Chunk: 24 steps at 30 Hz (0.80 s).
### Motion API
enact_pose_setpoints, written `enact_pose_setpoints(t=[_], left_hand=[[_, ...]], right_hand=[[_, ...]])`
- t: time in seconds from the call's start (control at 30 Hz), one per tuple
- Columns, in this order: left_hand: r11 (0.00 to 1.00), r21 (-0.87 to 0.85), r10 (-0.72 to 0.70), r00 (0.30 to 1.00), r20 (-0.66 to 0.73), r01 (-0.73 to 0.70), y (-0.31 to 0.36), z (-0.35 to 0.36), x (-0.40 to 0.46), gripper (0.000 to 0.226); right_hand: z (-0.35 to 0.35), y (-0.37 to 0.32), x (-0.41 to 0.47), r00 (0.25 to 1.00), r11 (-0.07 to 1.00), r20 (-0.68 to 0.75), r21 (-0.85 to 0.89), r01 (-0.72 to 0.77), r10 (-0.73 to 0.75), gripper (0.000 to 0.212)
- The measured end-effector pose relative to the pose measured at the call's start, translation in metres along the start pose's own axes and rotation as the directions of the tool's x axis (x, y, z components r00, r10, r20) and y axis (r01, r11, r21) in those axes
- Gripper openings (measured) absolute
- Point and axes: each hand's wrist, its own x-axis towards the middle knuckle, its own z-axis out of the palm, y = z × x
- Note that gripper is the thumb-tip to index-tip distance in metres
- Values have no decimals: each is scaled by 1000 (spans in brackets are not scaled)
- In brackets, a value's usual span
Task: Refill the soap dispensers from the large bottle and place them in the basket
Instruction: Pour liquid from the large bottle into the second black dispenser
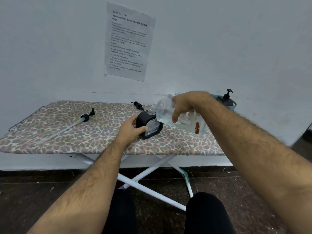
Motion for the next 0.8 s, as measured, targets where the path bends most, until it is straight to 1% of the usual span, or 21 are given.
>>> enact_pose_setpoints(t=[0.43,0.67,0.8], left_hand=[[1000,22,12,1000,-14,-12,2,2,0,61],[1000,0,12,1000,-7,-12,-1,2,2,58],[1000,-3,12,1000,-7,-12,-3,1,3,59]], right_hand=[[0,-1,0,1000,1000,21,11,-14,14,78],[0,0,3,999,1000,23,10,-24,23,79],[0,0,3,999,1000,25,12,-27,27,83]])
